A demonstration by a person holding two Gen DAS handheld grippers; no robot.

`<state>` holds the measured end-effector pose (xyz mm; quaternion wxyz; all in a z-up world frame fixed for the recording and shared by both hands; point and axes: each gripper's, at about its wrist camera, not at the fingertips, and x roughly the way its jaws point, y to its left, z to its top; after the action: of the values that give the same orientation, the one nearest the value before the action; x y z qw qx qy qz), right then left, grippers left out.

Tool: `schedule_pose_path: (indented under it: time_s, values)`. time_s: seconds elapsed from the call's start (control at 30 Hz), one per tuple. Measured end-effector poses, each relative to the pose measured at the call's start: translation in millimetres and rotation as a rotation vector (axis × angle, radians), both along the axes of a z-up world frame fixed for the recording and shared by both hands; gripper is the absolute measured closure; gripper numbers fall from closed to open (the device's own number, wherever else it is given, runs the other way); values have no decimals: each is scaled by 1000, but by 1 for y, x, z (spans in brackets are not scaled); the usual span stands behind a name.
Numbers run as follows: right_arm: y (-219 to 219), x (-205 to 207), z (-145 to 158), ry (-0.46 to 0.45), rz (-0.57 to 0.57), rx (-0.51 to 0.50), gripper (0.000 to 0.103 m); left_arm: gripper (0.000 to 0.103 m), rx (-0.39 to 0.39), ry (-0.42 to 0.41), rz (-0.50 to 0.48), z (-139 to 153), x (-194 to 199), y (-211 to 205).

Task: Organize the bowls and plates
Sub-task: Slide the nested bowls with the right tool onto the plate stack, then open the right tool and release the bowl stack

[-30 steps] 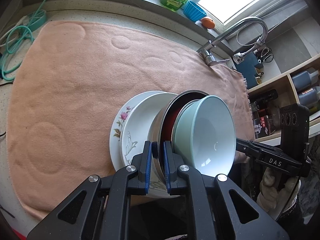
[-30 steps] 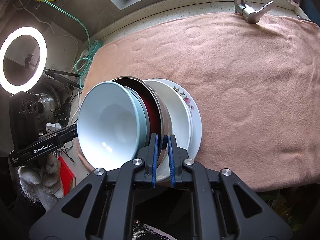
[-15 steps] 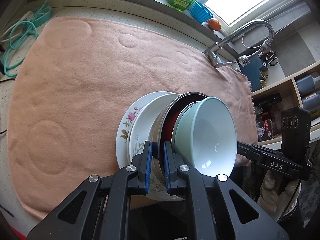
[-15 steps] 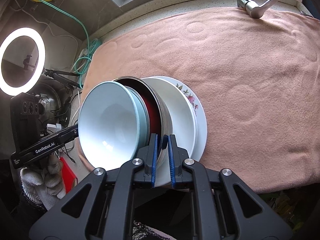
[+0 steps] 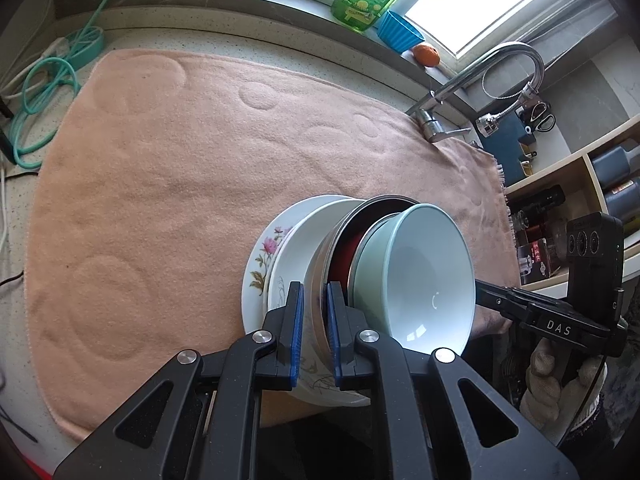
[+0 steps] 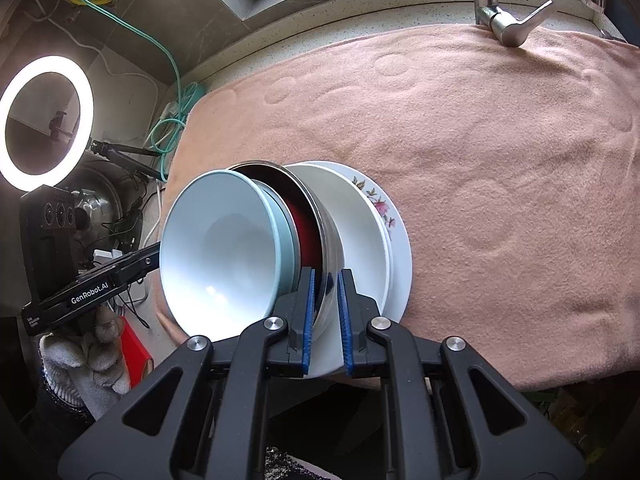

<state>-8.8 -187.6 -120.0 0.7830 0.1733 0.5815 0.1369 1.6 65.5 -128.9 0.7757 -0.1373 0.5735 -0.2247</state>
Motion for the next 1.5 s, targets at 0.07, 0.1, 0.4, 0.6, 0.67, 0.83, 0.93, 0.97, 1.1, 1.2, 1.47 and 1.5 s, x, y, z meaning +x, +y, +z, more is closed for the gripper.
schedule_pose_path:
  time_s: [0.07,0.1,0.4,0.6,0.67,0.83,0.93,0.97,1.1,1.2,1.47,1.5]
  values:
    - [-1,-2,3,-9,-1,-2,91,93,2,-6,-3,2,0,1]
    - [-1,-3,5,-15,-3,-7,91,93,5,-10,-5,4,-1,1]
    - [-6,-17,24,-85,-24,-78,91,93,73,-101,17,21,-10,9]
    - [-4,-33,38,-150,-30,-136,91,92,124,-189,-7,33,-26,0]
    - [-4,-37,40,-163,-39,-136,91,92,145,-216,-21,36,-31,-5]
    - [0,-49,46,-208,-75,-150,91,92,190,-288,-35,41,-46,-11]
    - [6,-54,49,-231,-85,-165,90,92,204,-318,-56,43,-54,-17]
    - [9,-56,49,-242,-85,-180,90,92,200,-321,-63,44,-57,-18]
    - [19,-63,49,-266,-72,-245,90,92,216,-348,-94,47,-68,-25]
    - [24,-70,47,-273,-47,-274,90,92,217,-362,-92,51,-75,-28]
    - [14,-78,49,-313,-12,-252,90,83,222,-366,-34,52,-88,-43]
    - [12,-78,51,-316,-13,-248,88,83,233,-368,-32,52,-90,-46]
